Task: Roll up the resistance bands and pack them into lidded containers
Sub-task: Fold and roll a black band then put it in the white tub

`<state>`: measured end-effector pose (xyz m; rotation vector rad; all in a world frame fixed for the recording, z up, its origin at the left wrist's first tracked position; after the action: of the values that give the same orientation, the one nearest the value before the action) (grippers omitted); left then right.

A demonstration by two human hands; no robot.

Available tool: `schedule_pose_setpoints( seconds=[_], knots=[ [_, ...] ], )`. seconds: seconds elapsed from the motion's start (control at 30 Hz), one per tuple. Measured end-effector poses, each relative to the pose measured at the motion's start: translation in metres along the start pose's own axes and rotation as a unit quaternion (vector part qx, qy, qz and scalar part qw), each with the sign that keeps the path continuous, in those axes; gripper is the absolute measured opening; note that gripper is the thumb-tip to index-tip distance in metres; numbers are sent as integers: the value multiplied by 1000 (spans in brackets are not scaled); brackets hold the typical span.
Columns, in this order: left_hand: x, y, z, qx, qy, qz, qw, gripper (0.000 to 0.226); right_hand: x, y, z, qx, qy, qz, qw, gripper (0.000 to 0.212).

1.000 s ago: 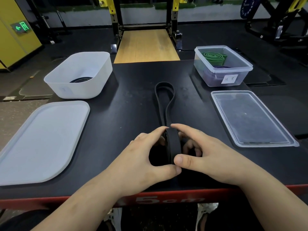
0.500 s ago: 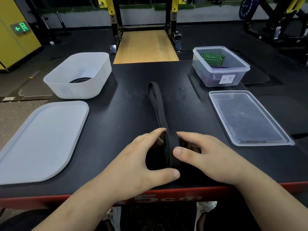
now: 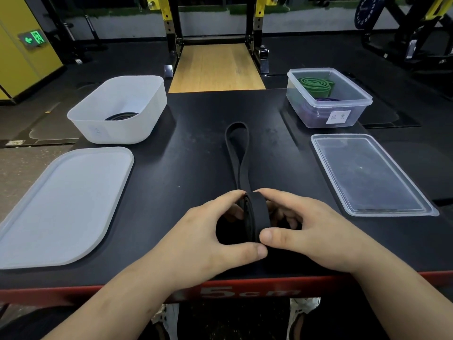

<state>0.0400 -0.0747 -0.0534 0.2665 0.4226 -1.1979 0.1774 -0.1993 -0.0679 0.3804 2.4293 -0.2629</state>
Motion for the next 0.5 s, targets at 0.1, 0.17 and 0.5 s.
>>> schedule_pose_setpoints(
  seconds=[0.1, 0.17, 0.5],
  knots=[
    [3, 0, -1, -9, 18, -5, 1000, 77, 2, 3, 1, 10, -11, 17, 1000, 61],
    [3, 1, 0, -6, 25, 2, 1000, 78, 3, 5, 2, 8, -21, 21, 1000, 62],
    [6, 2, -9, -14, 11, 3, 1000, 76, 0, 1, -6, -13, -39, -5, 999, 47]
  ],
)
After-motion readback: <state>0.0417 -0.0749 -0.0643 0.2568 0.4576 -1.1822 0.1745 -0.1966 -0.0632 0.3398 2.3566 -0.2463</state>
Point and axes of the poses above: each hand's wrist, its own y-axis towards the middle knuckle, its own x-axis out of the palm, z = x × y, the point moved 5 cm from there along y, towards the middle knuckle, and after that the axes turned 10 degrees about -y, right-handed, at the moved point
